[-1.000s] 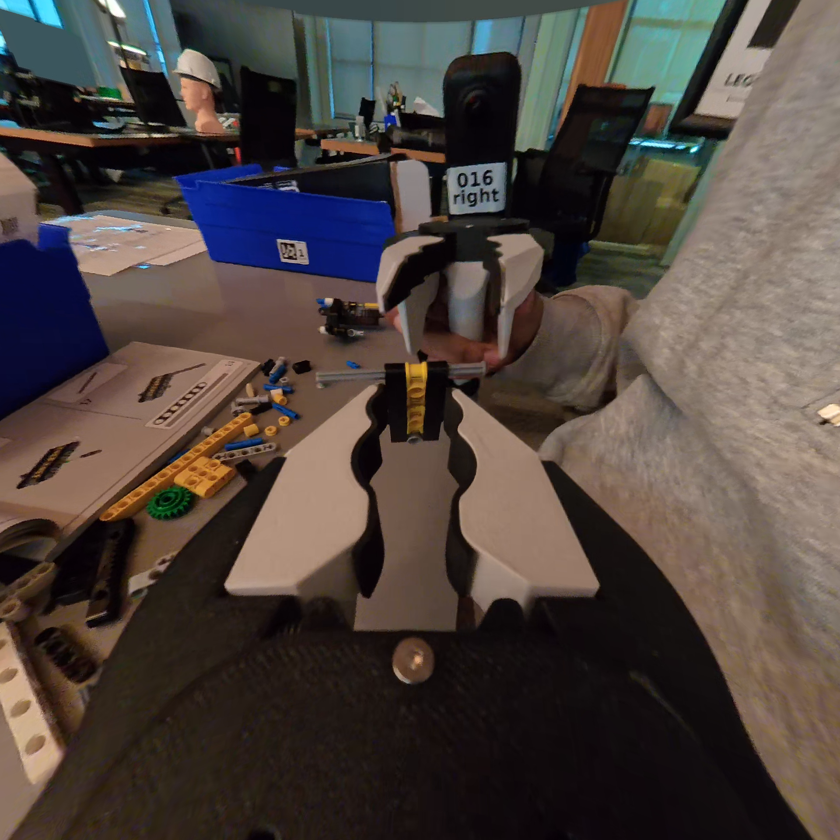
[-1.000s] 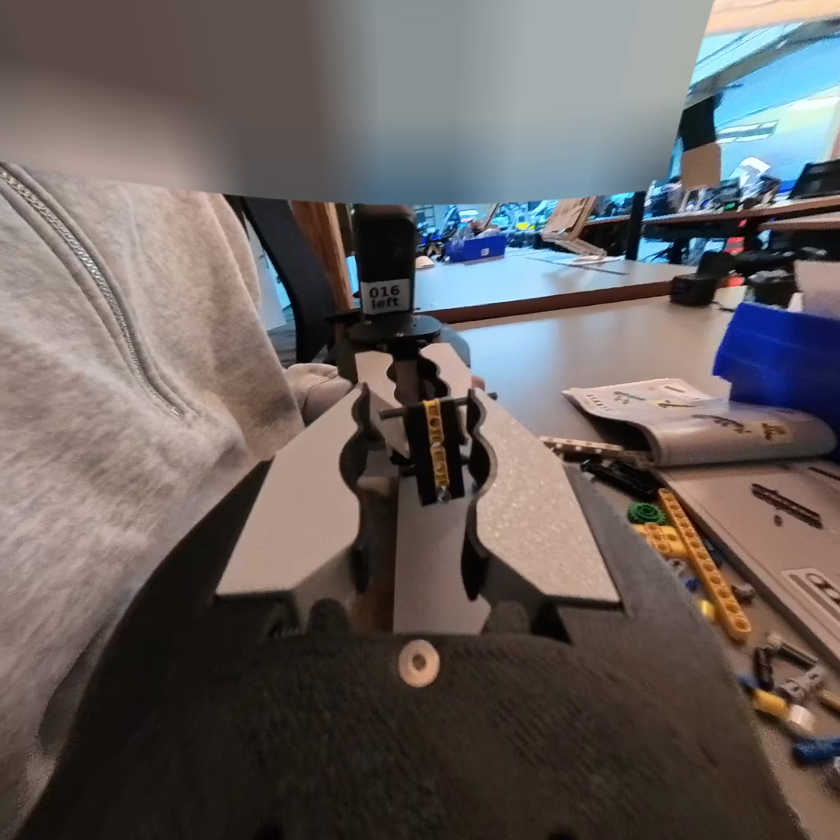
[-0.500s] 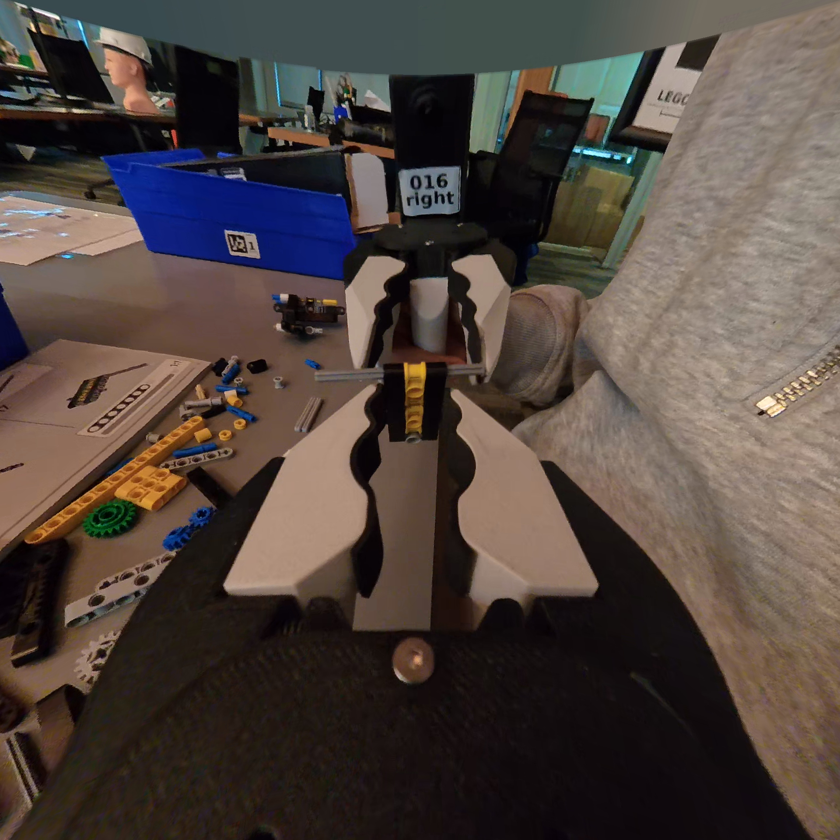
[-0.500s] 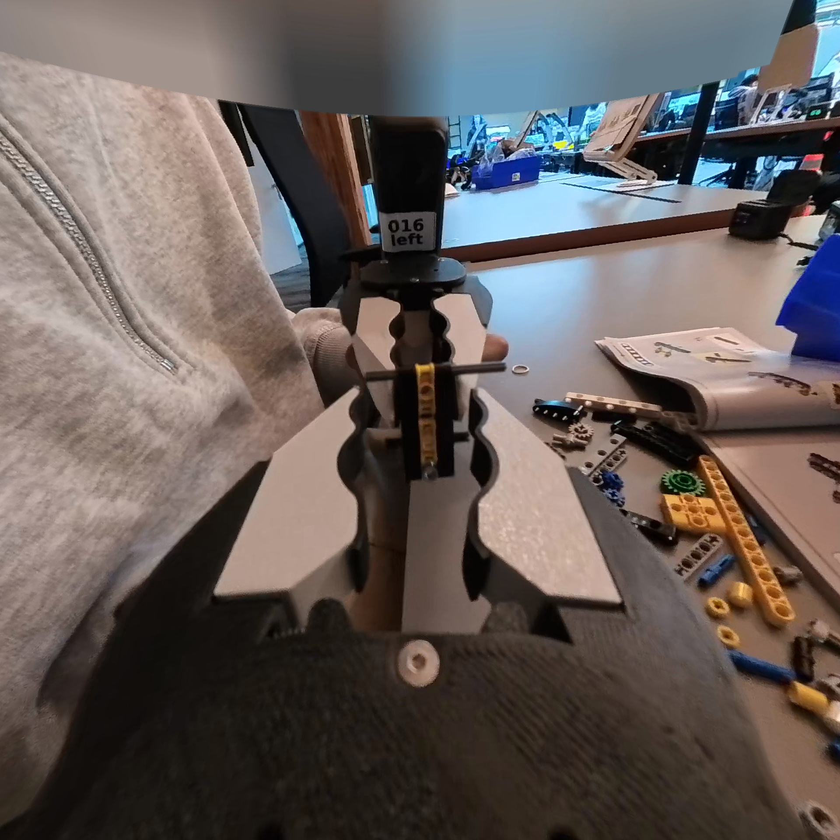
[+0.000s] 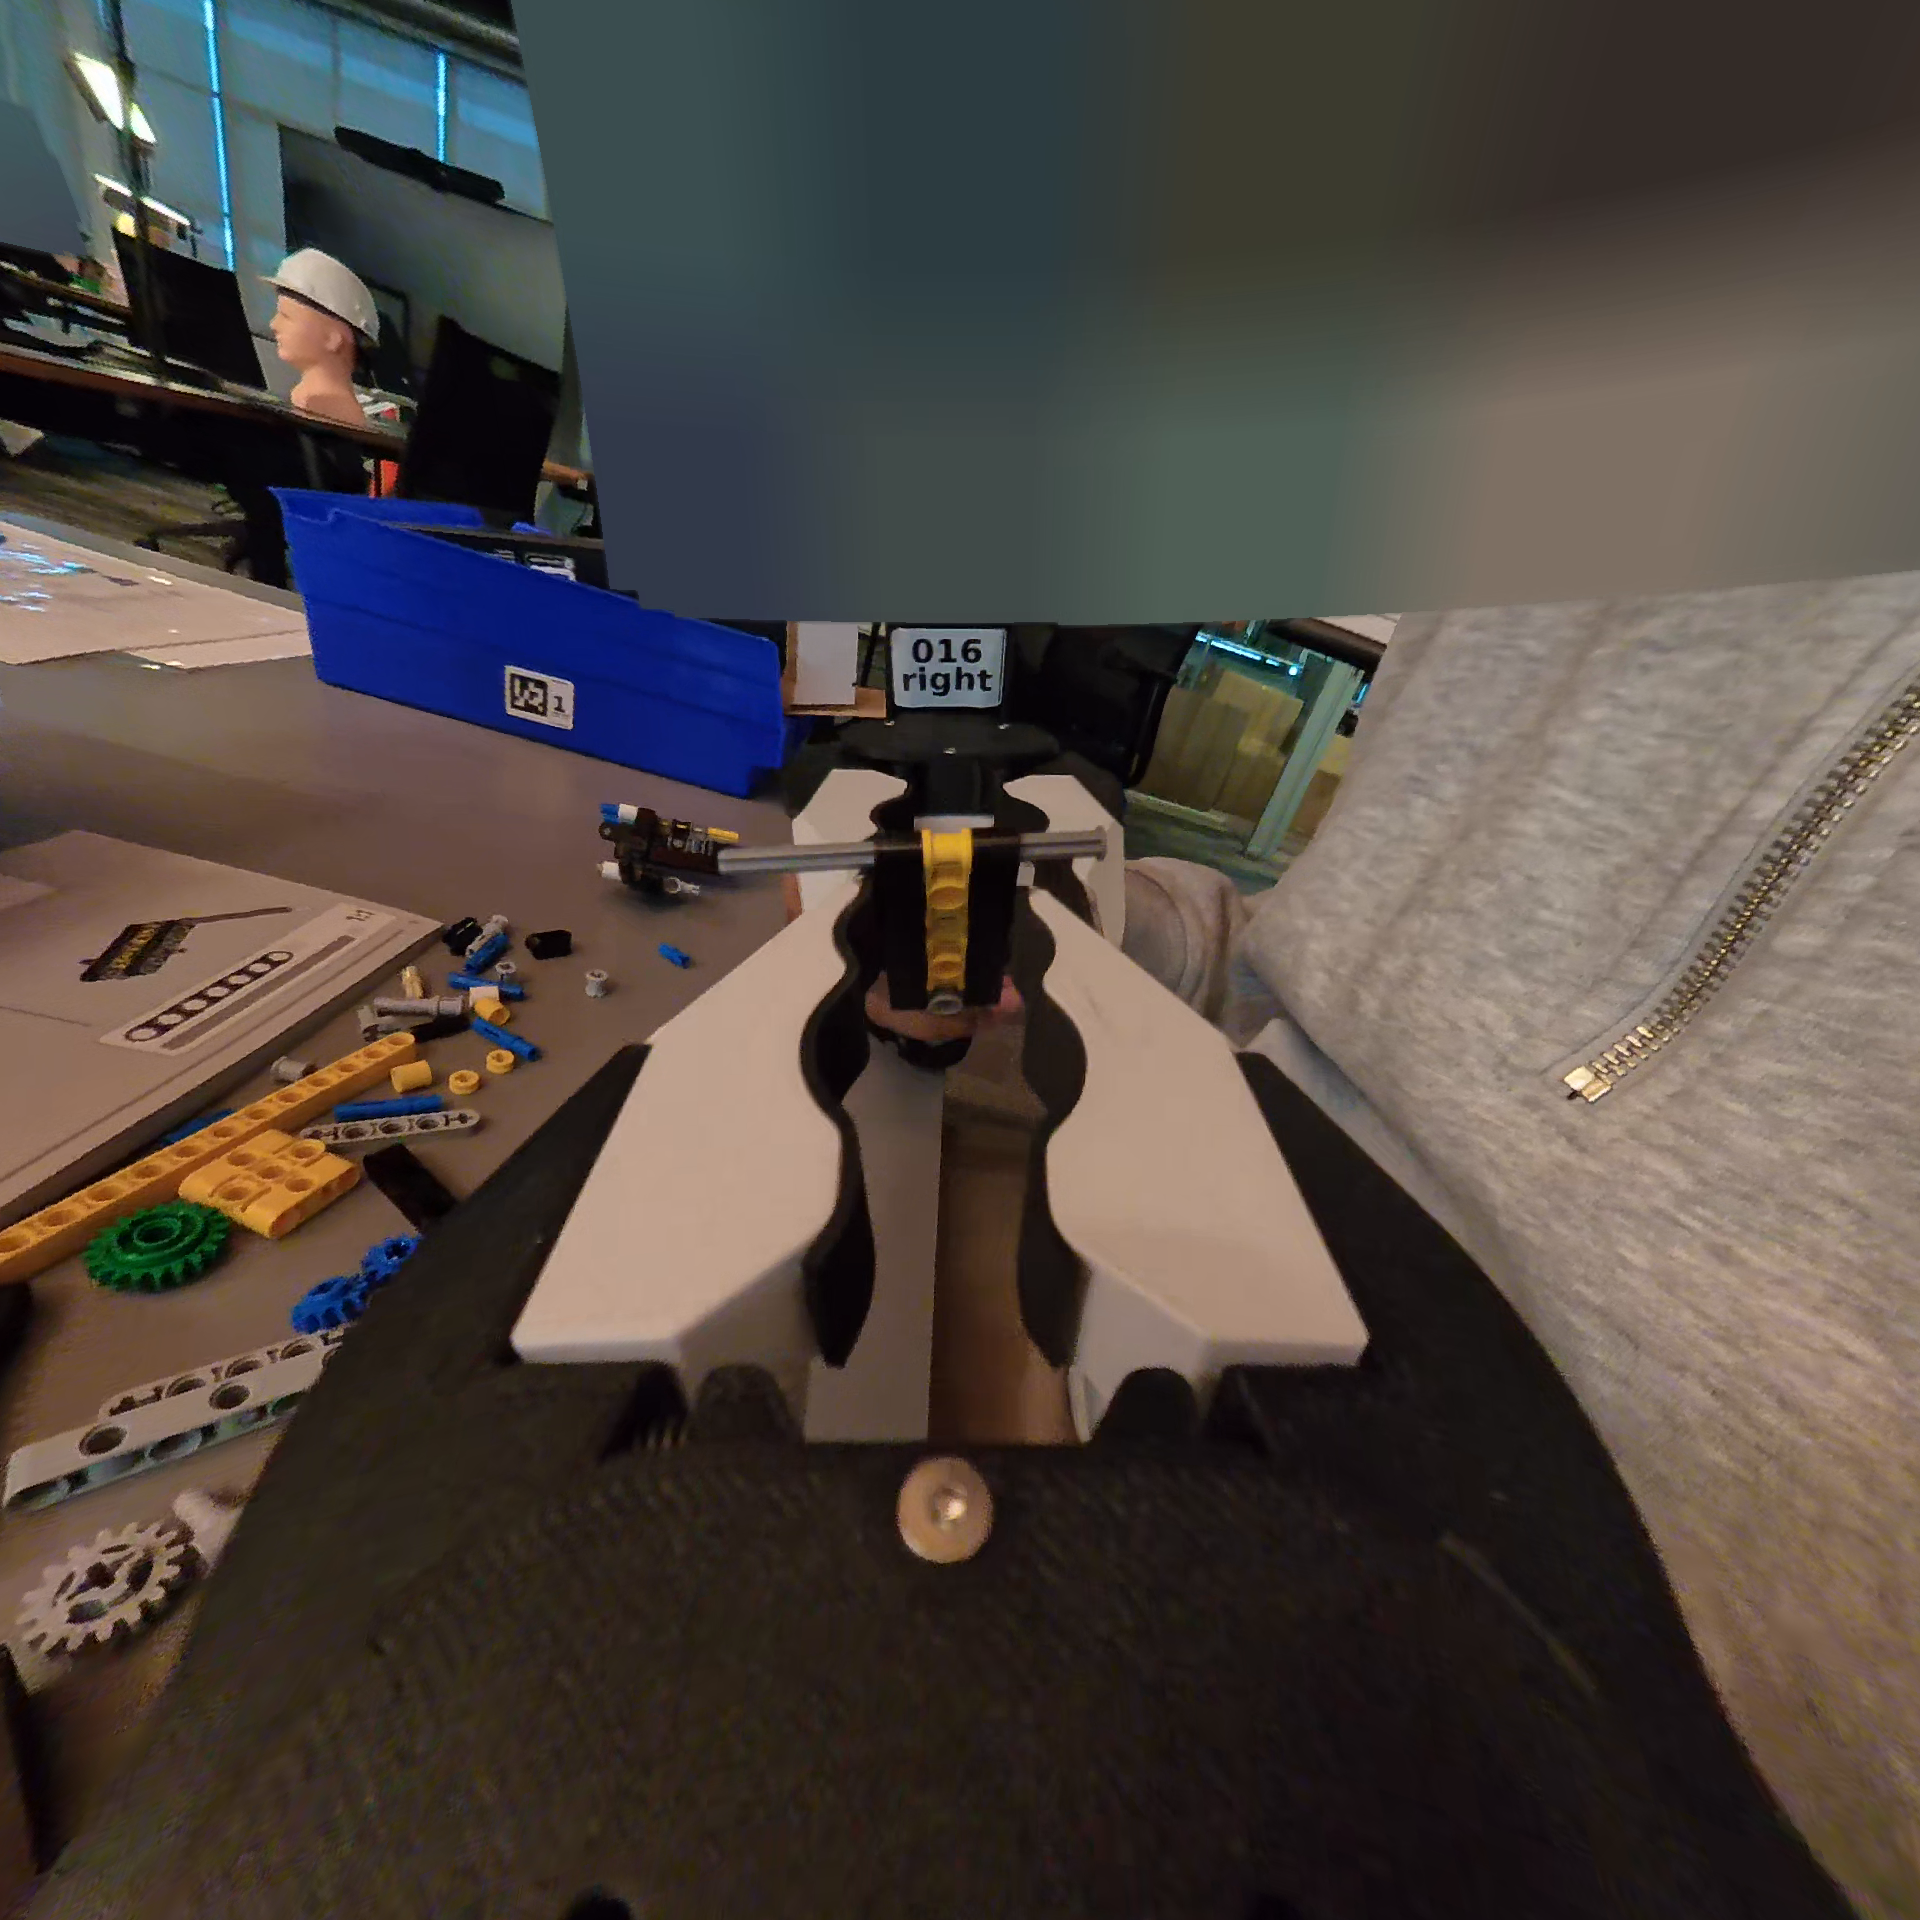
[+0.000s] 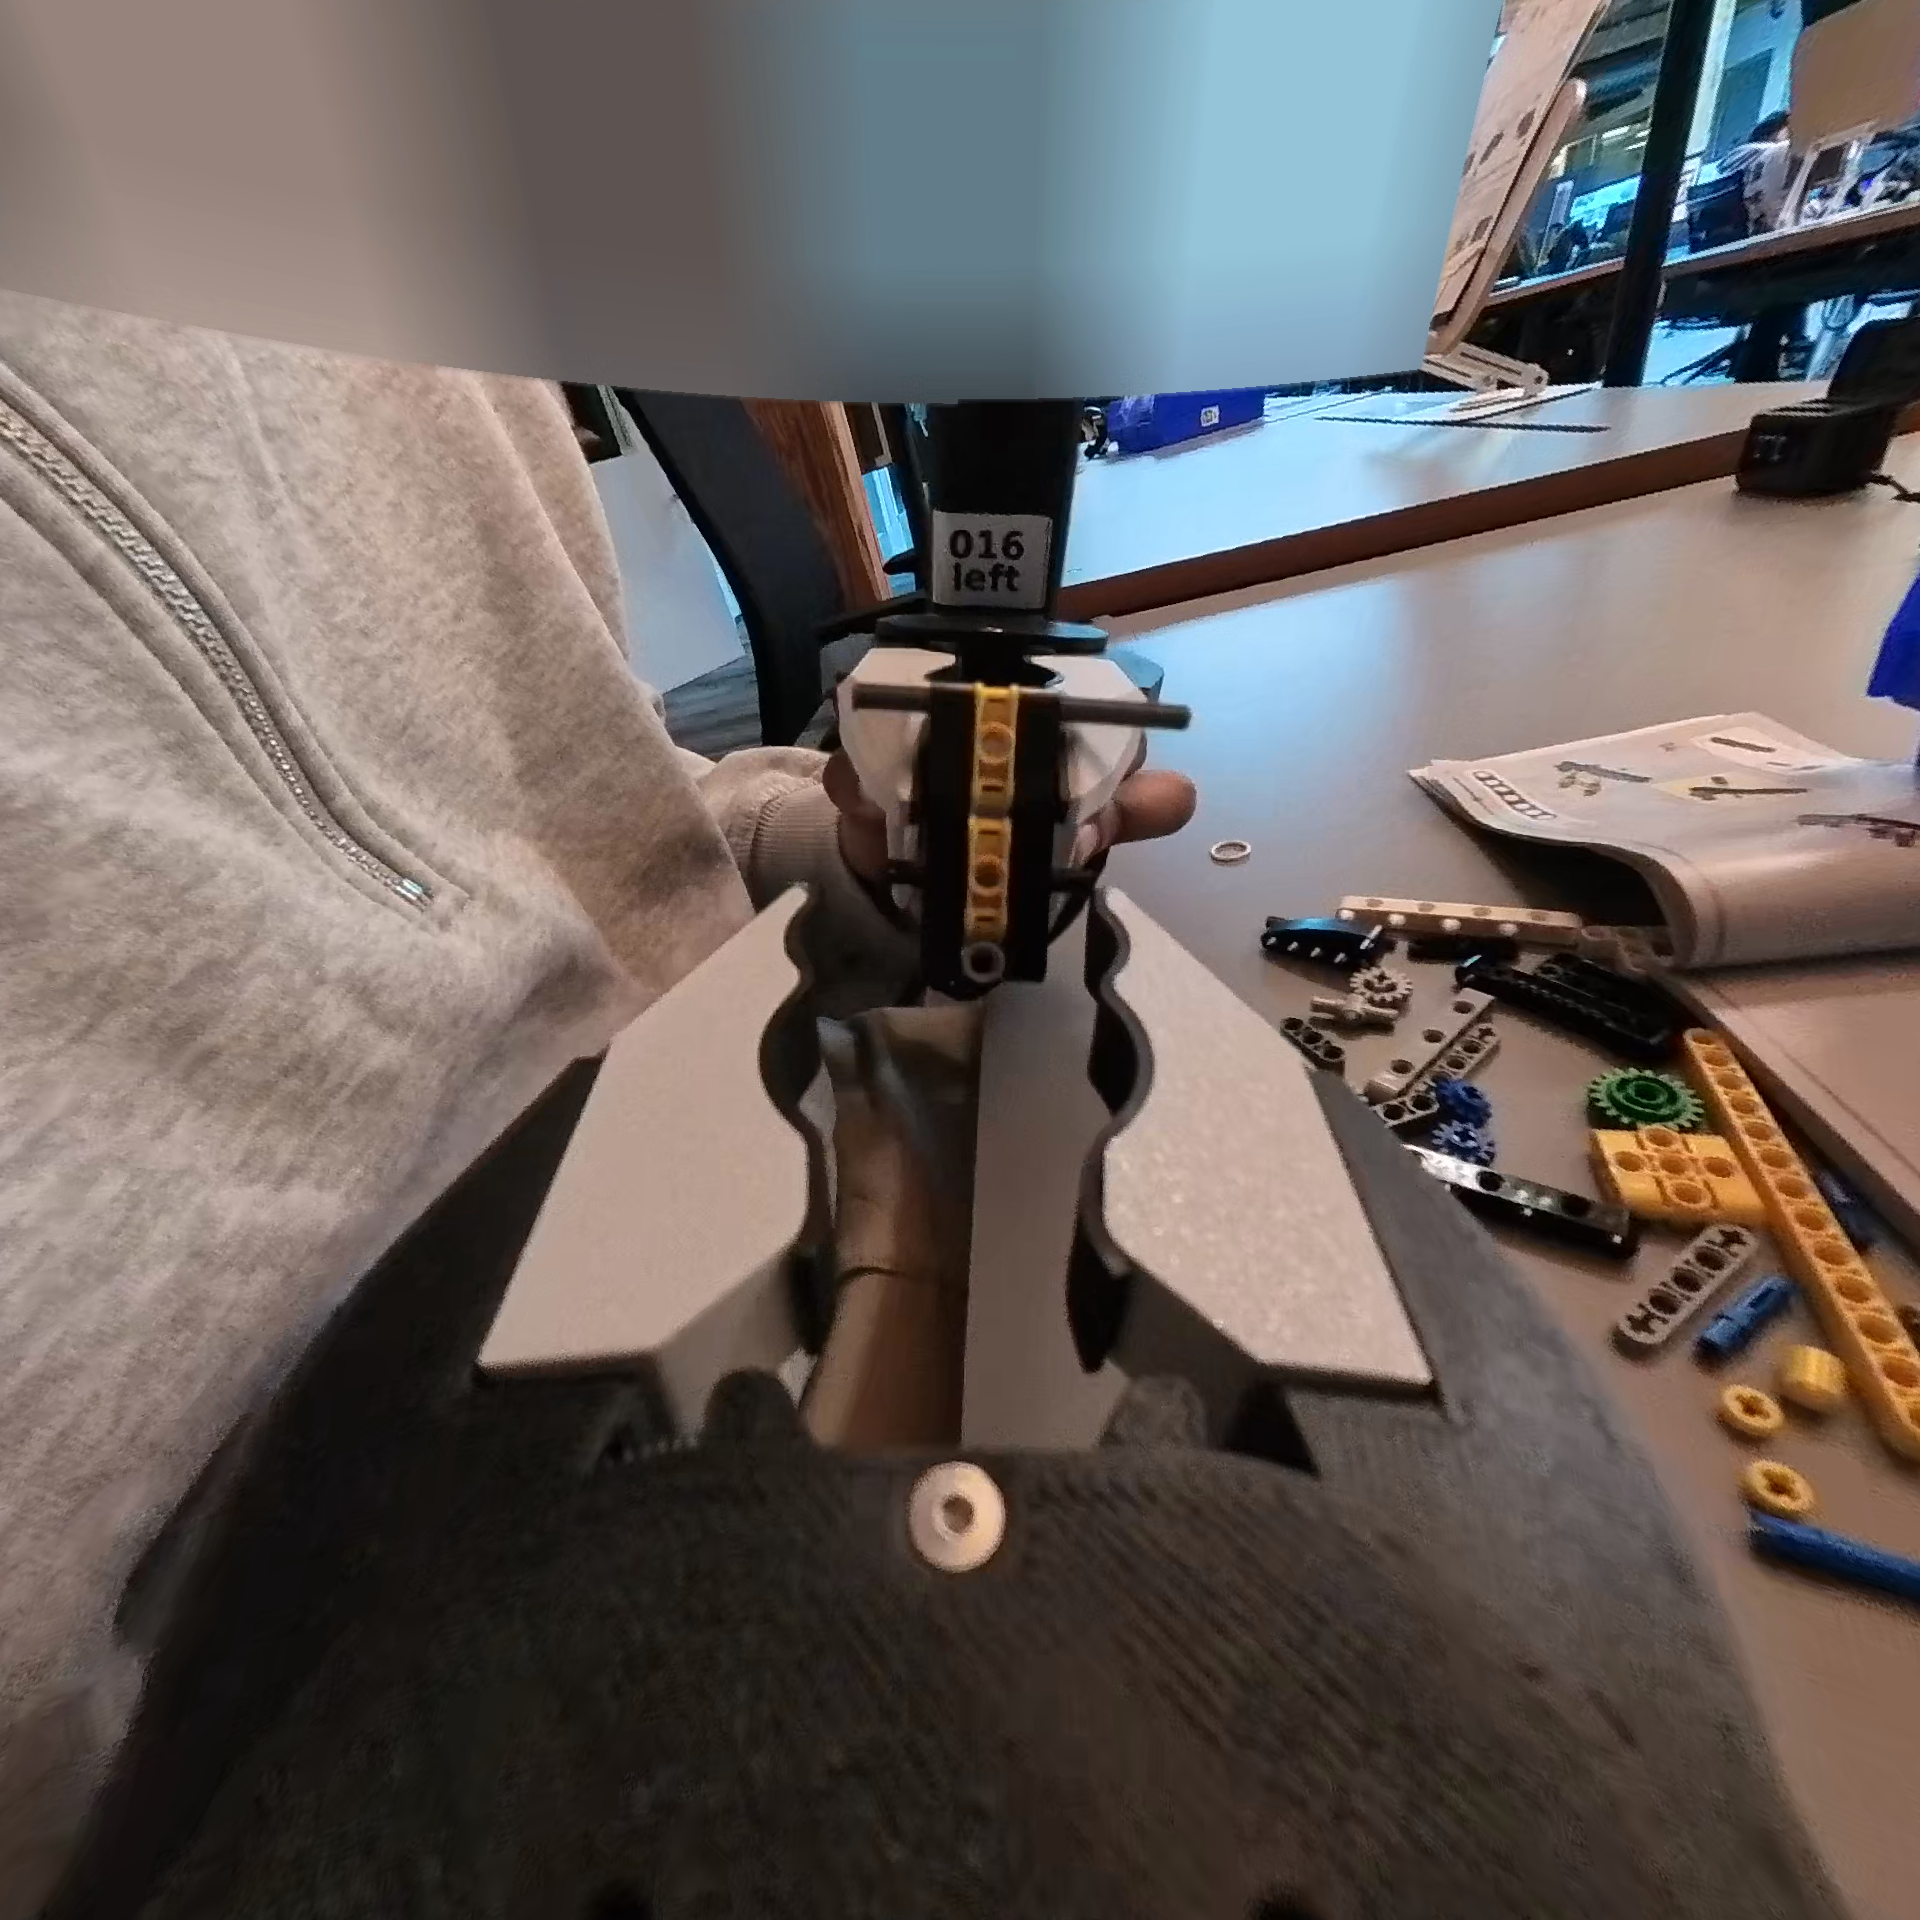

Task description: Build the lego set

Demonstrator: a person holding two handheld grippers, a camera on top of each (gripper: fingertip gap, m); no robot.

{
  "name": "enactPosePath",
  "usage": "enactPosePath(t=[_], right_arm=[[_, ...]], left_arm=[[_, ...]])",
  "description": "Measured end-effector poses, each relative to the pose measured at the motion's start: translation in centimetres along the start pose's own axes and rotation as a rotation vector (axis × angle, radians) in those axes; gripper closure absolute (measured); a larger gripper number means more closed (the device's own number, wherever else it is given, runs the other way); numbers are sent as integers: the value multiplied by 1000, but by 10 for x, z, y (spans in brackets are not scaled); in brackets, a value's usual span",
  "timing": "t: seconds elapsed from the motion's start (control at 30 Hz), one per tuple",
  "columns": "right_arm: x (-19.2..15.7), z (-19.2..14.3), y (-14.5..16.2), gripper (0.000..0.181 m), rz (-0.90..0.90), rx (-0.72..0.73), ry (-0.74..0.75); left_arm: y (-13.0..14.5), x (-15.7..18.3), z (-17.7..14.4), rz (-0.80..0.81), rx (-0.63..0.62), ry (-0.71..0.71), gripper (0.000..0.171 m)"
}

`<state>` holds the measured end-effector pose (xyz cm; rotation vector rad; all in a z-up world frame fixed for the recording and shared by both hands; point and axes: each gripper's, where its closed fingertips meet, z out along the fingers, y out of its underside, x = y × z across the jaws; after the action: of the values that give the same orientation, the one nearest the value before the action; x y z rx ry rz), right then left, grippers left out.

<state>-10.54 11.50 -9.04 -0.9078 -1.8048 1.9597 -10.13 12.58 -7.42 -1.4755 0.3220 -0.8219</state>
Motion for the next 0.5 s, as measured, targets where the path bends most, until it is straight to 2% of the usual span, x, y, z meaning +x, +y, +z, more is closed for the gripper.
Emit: enactPosePath(t=[0.5], right_arm=[[5,-1,3,159,17,-19,24]], left_arm=[[-4,1,-2,-25,27,17,149]])
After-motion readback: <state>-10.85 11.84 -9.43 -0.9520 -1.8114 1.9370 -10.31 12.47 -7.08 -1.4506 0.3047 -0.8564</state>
